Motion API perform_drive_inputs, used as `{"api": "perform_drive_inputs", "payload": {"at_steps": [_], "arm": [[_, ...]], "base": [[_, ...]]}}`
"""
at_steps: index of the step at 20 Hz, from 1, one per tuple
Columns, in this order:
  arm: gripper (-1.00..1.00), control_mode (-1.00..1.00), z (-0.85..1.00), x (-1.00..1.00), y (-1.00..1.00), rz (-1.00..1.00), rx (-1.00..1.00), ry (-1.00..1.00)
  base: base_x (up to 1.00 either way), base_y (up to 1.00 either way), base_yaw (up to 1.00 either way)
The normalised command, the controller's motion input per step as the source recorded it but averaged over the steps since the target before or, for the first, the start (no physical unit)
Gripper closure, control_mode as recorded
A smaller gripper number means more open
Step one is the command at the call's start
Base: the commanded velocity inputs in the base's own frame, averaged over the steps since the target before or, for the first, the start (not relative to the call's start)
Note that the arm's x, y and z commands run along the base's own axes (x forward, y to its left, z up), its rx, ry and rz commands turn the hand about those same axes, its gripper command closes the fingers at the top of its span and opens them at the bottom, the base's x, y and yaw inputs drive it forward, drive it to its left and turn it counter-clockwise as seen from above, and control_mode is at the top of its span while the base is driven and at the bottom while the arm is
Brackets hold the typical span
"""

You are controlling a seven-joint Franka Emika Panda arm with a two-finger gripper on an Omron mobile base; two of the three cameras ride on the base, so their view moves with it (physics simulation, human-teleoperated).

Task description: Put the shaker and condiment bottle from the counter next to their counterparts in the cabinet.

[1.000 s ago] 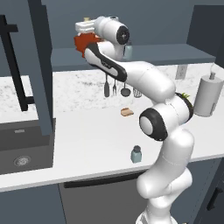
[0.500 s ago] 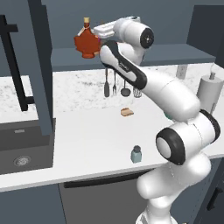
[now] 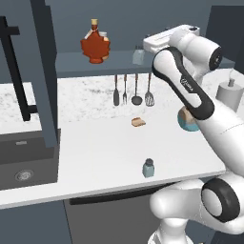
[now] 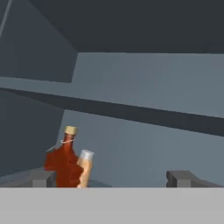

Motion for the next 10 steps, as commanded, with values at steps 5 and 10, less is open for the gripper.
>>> {"api": "perform_drive_inputs", "payload": {"at_steps": [5,10], "arm": [[-1.00,-1.00,-0.43,-1.00,-0.86,0.00,-0.13,-0.04],[-1.00,-1.00,-0.84,-0.94,-0.47,0.00,-0.26,-0.03]], "base": [[0.00,0.00,0.00],[0.00,0.00,0.00]]}}
